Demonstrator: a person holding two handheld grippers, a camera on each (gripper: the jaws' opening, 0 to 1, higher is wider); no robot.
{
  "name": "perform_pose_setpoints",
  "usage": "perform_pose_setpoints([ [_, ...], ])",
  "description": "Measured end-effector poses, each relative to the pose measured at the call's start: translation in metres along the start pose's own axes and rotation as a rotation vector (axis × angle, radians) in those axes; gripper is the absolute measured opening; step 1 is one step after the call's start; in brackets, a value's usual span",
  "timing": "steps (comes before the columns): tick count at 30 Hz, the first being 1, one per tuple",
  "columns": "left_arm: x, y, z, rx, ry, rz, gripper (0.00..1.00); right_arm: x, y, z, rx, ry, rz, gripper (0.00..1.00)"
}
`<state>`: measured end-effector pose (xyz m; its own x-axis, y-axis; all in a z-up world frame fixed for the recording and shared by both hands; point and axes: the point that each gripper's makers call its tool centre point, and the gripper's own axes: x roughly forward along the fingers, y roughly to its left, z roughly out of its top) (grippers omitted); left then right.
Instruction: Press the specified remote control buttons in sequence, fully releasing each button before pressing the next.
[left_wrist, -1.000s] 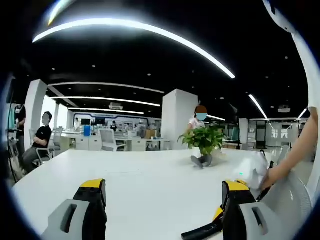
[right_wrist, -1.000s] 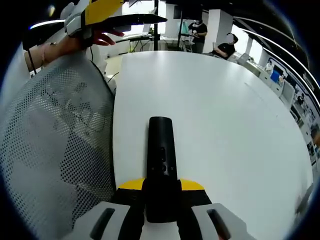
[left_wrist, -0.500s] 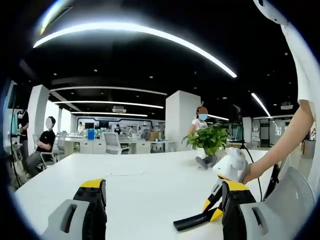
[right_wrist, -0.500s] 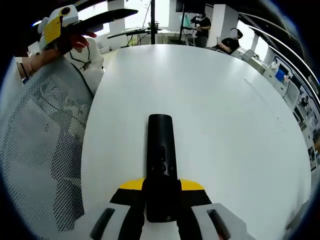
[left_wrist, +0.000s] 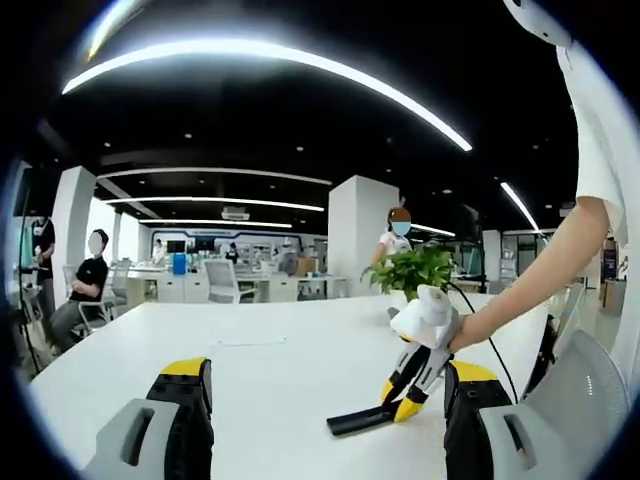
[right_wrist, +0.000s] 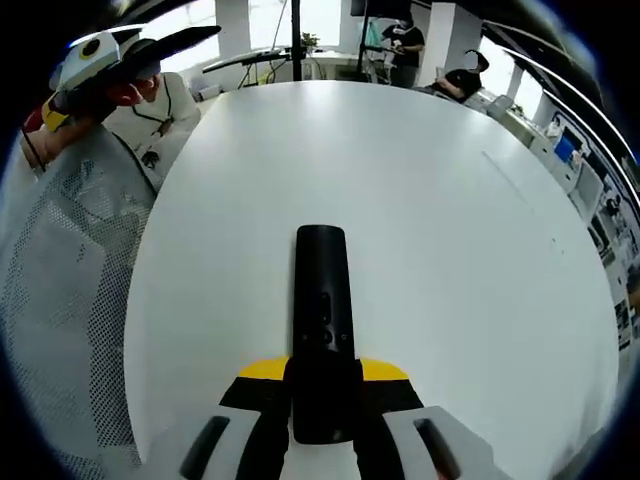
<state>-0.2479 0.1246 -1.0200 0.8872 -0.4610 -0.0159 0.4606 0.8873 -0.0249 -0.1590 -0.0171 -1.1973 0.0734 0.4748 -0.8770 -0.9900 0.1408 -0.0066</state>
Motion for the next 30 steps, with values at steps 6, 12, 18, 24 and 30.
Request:
perform_pose_setpoints([
  [6, 0.000, -0.002, -0.001, 0.000, 0.007, -0.011, 1.00, 0.001, -0.014, 0.002, -0.008, 0.025, 0.008, 0.21],
  [12, -0.001, -0.001, -0.001, 0.004, 0.007, -0.005, 1.00, 0.001, -0.033, 0.003, -0.002, 0.048, 0.009, 0.21],
  [18, 0.000, -0.002, -0.004, 0.005, 0.023, -0.011, 1.00, 0.002, -0.048, 0.004, 0.013, 0.057, 0.002, 0.21],
  [24, 0.000, -0.001, -0.006, 0.002, 0.035, -0.008, 0.99, 0.002, -0.058, 0.005, 0.038, 0.035, -0.001, 0.21],
  [30, 0.001, -0.002, -0.011, 0.006, 0.060, -0.012, 1.00, 0.001, -0.055, 0.006, 0.187, -0.080, -0.026, 0.33],
])
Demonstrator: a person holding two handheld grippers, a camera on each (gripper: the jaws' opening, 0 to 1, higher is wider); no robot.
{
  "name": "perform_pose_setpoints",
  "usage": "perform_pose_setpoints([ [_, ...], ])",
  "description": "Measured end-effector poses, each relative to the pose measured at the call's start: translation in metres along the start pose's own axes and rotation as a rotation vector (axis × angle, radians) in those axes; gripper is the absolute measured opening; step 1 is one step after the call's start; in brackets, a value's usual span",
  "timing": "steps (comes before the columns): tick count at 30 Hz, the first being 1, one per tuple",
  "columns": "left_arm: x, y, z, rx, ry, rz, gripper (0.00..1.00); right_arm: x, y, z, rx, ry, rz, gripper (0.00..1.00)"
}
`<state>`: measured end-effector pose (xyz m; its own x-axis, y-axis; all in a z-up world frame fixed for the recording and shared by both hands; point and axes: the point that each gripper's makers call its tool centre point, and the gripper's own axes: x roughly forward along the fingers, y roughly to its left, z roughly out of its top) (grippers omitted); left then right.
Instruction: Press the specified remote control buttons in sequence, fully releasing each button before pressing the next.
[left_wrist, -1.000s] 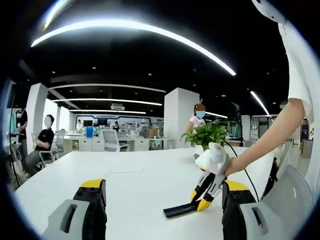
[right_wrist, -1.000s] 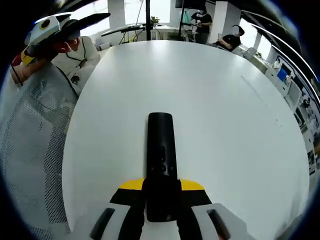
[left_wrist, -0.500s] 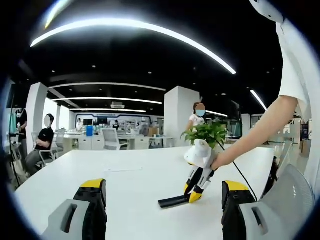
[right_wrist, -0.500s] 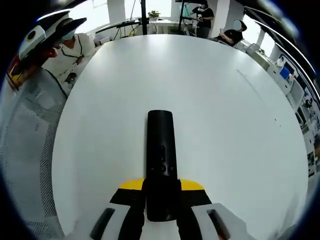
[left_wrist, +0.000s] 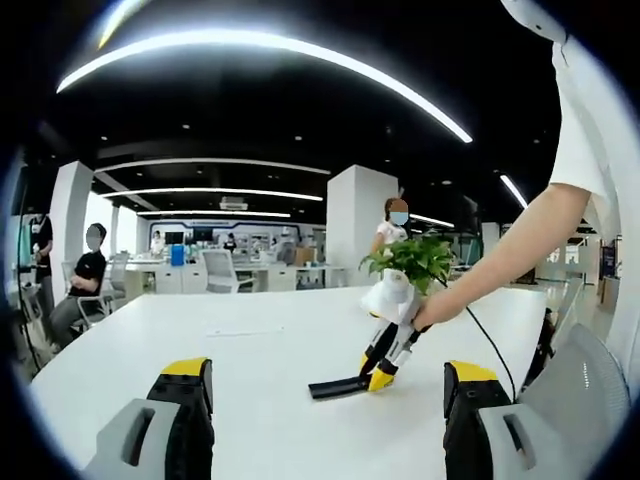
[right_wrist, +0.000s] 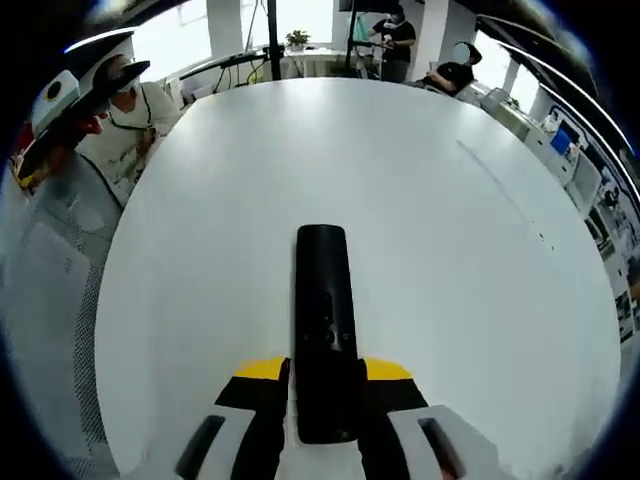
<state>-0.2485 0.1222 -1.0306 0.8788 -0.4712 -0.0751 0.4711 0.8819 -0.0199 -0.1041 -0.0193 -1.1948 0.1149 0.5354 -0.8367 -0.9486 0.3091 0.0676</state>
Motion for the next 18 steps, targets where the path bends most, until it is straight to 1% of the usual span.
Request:
perform_pose_setpoints([
  [1, 0.000, 0.000, 0.000, -0.001, -0.001, -0.002, 1.00, -0.003, -0.002, 0.000, 0.045, -0.025, -0.020, 0.38],
  [2, 0.000, 0.000, 0.001, 0.000, -0.003, -0.002, 1.00, -0.011, -0.007, 0.003, 0.130, -0.102, -0.067, 0.43],
  [3, 0.000, 0.000, 0.000, 0.000, -0.003, -0.001, 1.00, -0.018, -0.010, 0.006, 0.186, -0.164, -0.098, 0.46],
  [4, 0.000, 0.001, 0.000, -0.001, 0.000, 0.003, 1.00, -0.034, -0.011, 0.011, 0.241, -0.267, -0.138, 0.51],
  [5, 0.000, 0.001, 0.000, -0.003, 0.000, 0.005, 1.00, -0.046, -0.011, 0.011, 0.275, -0.331, -0.168, 0.57],
  [6, 0.000, 0.001, 0.000, -0.004, 0.000, 0.007, 1.00, -0.062, -0.010, 0.007, 0.280, -0.385, -0.204, 0.62],
  [7, -0.001, 0.002, 0.000, -0.004, 0.002, 0.013, 1.00, -0.073, -0.010, 0.004, 0.267, -0.411, -0.249, 0.69],
  [8, 0.000, 0.003, -0.001, -0.005, 0.005, 0.019, 1.00, -0.085, -0.008, 0.003, 0.247, -0.443, -0.293, 0.79],
  [9, 0.000, 0.005, -0.005, -0.002, 0.023, 0.029, 1.00, -0.100, 0.000, 0.002, 0.227, -0.483, -0.328, 0.86],
  [10, 0.001, 0.005, -0.006, -0.003, 0.028, 0.030, 1.00, -0.104, 0.002, -0.001, 0.237, -0.489, -0.348, 0.91],
  [11, 0.001, 0.005, -0.008, -0.003, 0.037, 0.030, 1.00, -0.119, 0.007, -0.006, 0.255, -0.515, -0.394, 0.98],
  [12, 0.001, 0.005, -0.008, 0.000, 0.037, 0.032, 1.00, -0.126, 0.003, -0.011, 0.272, -0.546, -0.418, 0.99],
  [13, 0.001, 0.005, -0.007, 0.005, 0.036, 0.034, 1.00, -0.138, 0.006, -0.017, 0.288, -0.567, -0.455, 0.99],
  [14, 0.001, 0.005, -0.006, 0.005, 0.030, 0.034, 1.00, -0.146, 0.010, -0.023, 0.319, -0.572, -0.486, 0.99],
  [15, 0.000, 0.006, -0.005, 0.000, 0.024, 0.035, 1.00, -0.158, 0.014, -0.027, 0.326, -0.597, -0.527, 0.99],
  [18, -0.001, 0.007, -0.005, 0.000, 0.023, 0.042, 1.00, -0.175, 0.033, -0.029, 0.358, -0.670, -0.537, 0.99],
])
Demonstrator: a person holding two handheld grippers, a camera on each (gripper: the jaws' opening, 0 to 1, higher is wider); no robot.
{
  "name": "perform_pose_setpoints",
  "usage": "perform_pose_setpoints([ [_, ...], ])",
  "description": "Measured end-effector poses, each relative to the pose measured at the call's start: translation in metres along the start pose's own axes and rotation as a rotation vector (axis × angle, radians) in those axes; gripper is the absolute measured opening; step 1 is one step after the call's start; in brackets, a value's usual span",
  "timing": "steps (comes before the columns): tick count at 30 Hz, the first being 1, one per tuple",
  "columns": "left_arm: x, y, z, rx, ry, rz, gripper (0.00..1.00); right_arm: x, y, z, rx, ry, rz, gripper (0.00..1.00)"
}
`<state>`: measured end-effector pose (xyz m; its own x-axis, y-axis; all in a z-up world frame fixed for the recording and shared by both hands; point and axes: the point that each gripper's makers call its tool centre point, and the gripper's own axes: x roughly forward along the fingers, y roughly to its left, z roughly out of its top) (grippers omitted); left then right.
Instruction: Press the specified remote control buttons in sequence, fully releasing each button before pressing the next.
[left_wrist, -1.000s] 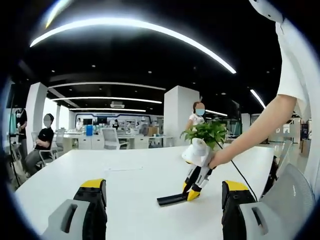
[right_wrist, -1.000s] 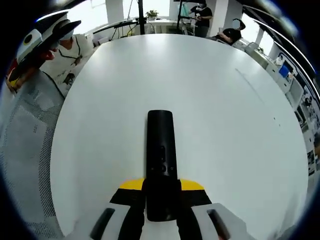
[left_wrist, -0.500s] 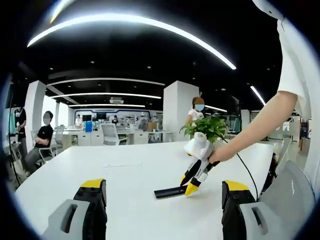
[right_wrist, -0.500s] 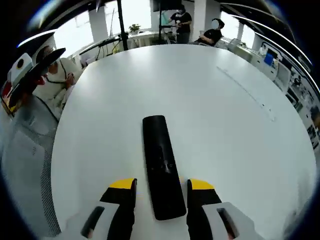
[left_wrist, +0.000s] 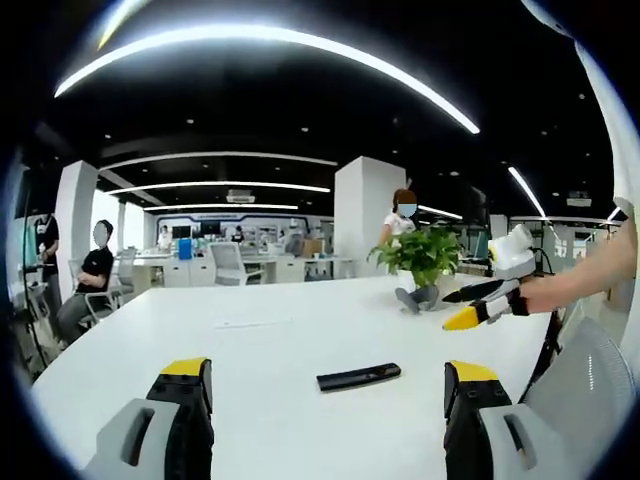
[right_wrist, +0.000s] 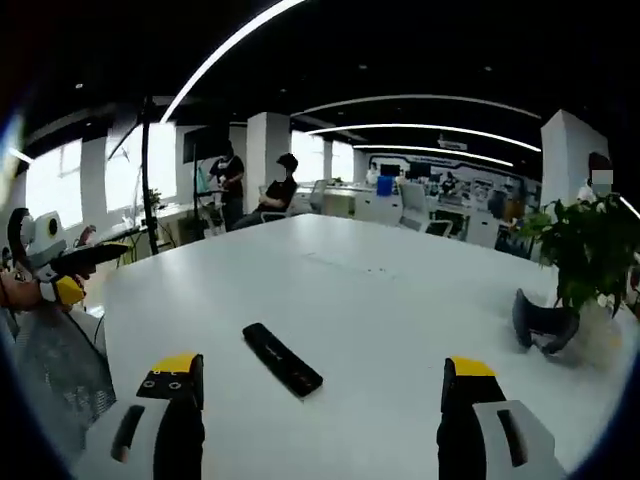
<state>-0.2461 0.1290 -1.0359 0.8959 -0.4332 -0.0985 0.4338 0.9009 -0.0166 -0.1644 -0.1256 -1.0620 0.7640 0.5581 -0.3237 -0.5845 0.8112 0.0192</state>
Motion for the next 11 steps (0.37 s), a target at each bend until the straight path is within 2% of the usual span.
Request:
perform_pose_setpoints([
  [3, 0.000, 0.001, 0.000, 0.003, -0.002, 0.007, 1.00, -0.024, -0.005, -0.003, 0.024, -0.024, -0.039, 0.99],
  [6, -0.002, 0.003, 0.003, -0.001, -0.016, 0.013, 1.00, -0.044, -0.002, -0.004, 0.039, -0.041, -0.091, 0.99],
  [9, -0.001, 0.003, 0.004, -0.004, -0.021, 0.014, 1.00, -0.059, -0.011, -0.007, 0.065, -0.074, -0.148, 0.99],
  [11, -0.001, 0.003, 0.003, -0.007, -0.015, 0.013, 1.00, -0.069, -0.017, -0.014, 0.115, -0.075, -0.204, 0.99],
])
